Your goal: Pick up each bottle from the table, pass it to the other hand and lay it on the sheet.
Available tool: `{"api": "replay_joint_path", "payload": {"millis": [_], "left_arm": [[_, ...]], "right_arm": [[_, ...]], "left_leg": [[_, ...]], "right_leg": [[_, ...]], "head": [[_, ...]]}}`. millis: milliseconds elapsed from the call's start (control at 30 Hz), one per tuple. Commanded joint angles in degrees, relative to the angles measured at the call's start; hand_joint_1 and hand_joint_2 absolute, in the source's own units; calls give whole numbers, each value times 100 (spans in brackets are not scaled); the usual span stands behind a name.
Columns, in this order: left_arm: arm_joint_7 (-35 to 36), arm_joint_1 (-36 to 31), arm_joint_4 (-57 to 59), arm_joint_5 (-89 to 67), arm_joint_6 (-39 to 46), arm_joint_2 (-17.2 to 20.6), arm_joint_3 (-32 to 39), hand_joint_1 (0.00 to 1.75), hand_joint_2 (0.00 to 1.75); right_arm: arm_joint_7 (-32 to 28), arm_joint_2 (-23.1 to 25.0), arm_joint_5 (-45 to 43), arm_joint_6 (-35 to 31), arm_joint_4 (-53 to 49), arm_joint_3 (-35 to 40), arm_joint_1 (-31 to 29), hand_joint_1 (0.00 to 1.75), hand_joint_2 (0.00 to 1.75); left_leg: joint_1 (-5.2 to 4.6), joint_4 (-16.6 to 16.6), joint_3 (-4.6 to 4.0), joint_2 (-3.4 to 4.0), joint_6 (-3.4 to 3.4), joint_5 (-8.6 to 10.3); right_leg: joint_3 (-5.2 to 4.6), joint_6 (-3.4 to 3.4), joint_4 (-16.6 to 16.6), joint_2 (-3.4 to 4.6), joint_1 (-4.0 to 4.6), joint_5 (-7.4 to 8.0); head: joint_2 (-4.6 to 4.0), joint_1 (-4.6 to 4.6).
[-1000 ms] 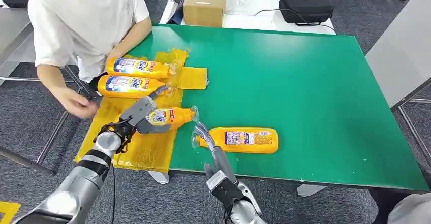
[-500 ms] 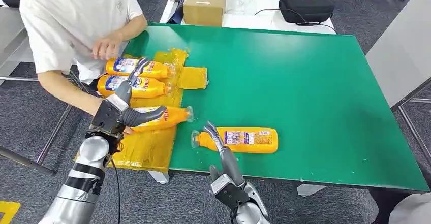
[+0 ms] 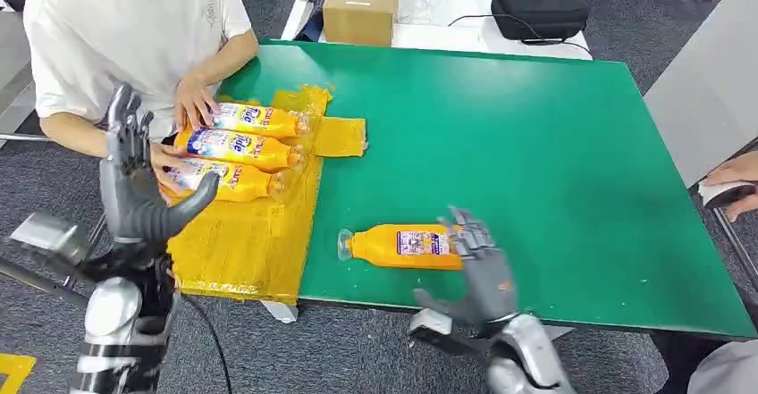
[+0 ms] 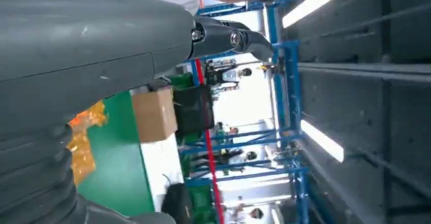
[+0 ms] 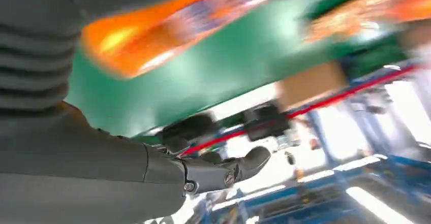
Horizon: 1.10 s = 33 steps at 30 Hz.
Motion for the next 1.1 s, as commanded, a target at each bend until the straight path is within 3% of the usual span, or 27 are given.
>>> {"api": "replay_joint_path", "payload": {"millis": [33, 233, 533, 633, 800, 967, 1100], "left_arm": [[110, 517, -212, 169, 97, -358, -68, 0, 175], [156, 370, 49, 153, 214, -345, -258, 0, 175], [169, 383, 41, 133, 217, -333, -269, 0, 175], [213, 285, 218, -12, 175, -346, -432, 0, 175], [196, -2, 618, -20, 22, -418, -767, 0, 175], [371, -169, 951, 96, -87, -391, -893, 0, 175], [371, -169, 951, 96, -87, -391, -893, 0, 175]], "right_arm": [[69, -602, 181, 307, 625, -881, -440, 0, 175], [215, -451, 393, 611, 1722, -596, -1311, 0, 175], [238, -449, 395, 684, 1920, -527, -1391, 0, 175], [38, -135, 42, 850, 2400, -458, -1729, 0, 175], [39, 520, -46, 1006, 3620, -27, -2775, 0, 175], [-83, 801, -356, 1535, 4084, 169, -3104, 0, 175], [-83, 801, -356, 1535, 4084, 169, -3104, 0, 175]], "left_leg": [[-2, -2, 5, -1, -3, -1], [9, -4, 27, 22, -10, -5], [11, -4, 23, 5, -2, 4], [12, -3, 16, 9, -4, 3], [11, -2, 17, 35, -7, 3], [14, -4, 29, 34, -11, 6], [16, -3, 33, 35, -13, 5]], "right_leg": [[5, -4, -2, -1, -2, -1], [19, -9, -5, 22, 11, 6], [21, -3, -1, 4, 13, 4], [16, -3, -1, 8, 14, 6], [10, -6, 2, 34, 14, 13], [15, -9, 4, 20, 17, 10], [18, -12, 5, 21, 19, 9]], "head": [[0, -2], [0, -4], [0, 0], [0, -2], [0, -2], [0, -2], [0, -2]]}}
